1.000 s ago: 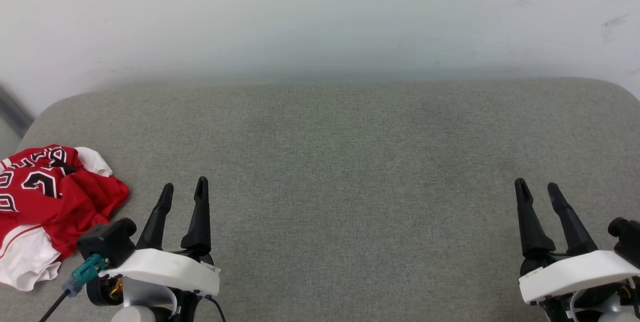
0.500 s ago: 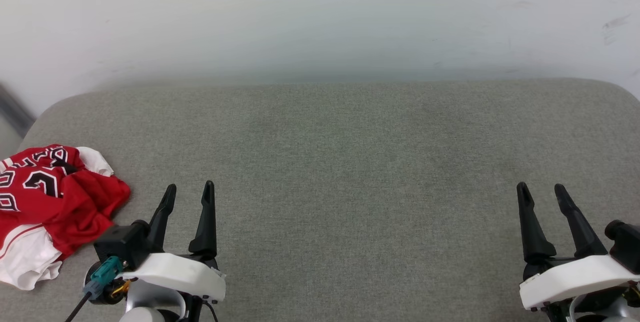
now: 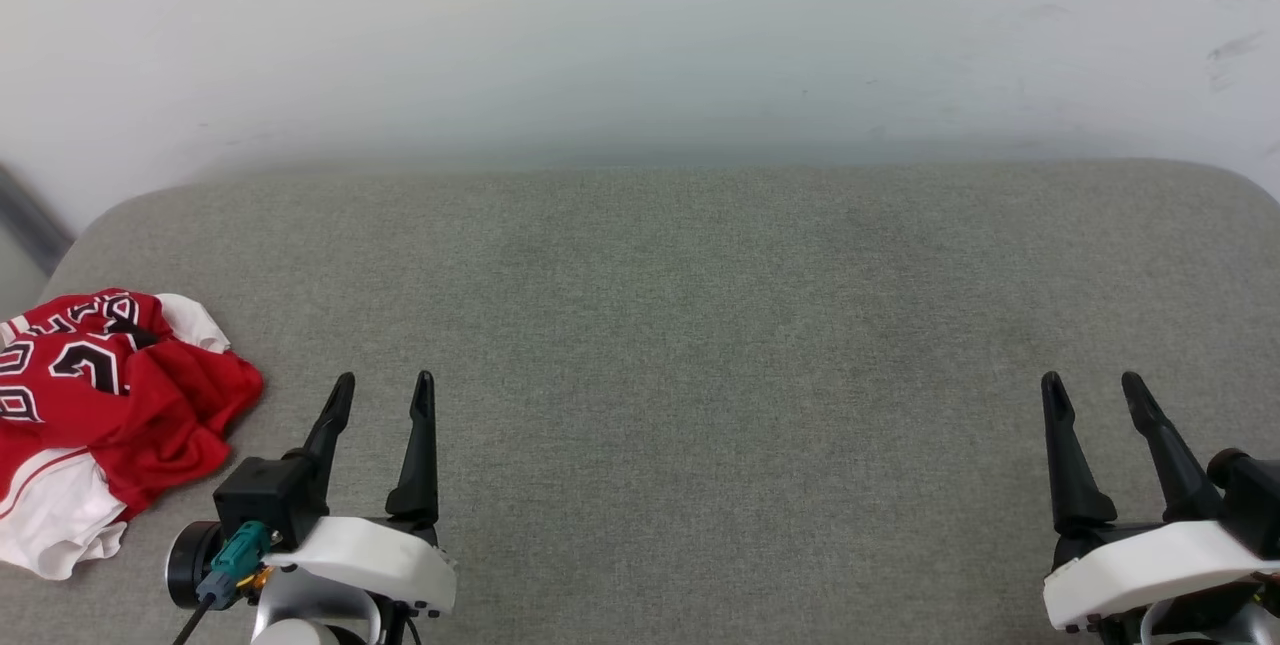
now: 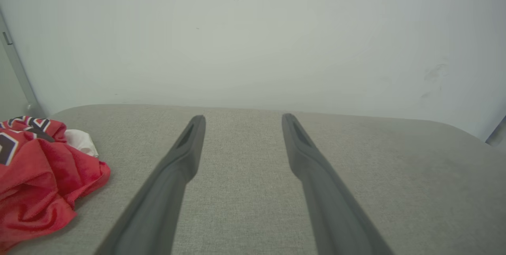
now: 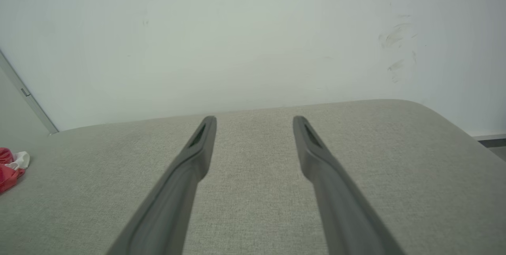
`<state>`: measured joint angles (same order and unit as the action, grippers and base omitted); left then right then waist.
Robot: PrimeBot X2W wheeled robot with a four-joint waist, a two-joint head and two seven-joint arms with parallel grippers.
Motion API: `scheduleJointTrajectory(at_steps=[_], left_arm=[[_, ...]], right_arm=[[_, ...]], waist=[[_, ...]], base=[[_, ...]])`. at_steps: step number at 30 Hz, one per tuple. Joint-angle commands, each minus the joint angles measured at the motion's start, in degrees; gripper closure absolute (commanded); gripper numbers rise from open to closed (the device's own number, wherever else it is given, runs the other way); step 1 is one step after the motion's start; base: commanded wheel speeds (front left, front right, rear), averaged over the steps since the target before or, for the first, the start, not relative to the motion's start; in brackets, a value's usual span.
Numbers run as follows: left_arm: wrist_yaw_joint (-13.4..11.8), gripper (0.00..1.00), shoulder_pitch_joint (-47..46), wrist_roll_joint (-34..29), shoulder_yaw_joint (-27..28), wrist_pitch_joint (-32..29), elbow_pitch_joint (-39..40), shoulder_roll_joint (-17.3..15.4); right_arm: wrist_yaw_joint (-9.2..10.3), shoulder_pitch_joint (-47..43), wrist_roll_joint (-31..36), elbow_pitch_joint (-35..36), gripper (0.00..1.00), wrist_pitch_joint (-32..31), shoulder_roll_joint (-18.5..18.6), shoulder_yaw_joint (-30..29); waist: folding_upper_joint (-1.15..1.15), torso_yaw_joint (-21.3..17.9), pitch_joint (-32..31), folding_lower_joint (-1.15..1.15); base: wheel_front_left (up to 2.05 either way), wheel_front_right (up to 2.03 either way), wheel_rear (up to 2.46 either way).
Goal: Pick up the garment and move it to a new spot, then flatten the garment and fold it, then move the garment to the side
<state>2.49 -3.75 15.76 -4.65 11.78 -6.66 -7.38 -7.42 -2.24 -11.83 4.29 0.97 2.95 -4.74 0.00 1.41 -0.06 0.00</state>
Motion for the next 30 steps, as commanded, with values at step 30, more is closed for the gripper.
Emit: scheduleJointTrajectory(at_steps=[30], left_arm=[[2.03,0.0,-0.98,-11.7,1.52,3.57,-0.34,2.06]], right_arm=[[-0.07,-0.74,10.31,0.72,0.0,2.98,-0.11,-0.35]], waist=[[0.0,3.76,-0.21,0.0]], base=[[0.0,0.0,0.0]])
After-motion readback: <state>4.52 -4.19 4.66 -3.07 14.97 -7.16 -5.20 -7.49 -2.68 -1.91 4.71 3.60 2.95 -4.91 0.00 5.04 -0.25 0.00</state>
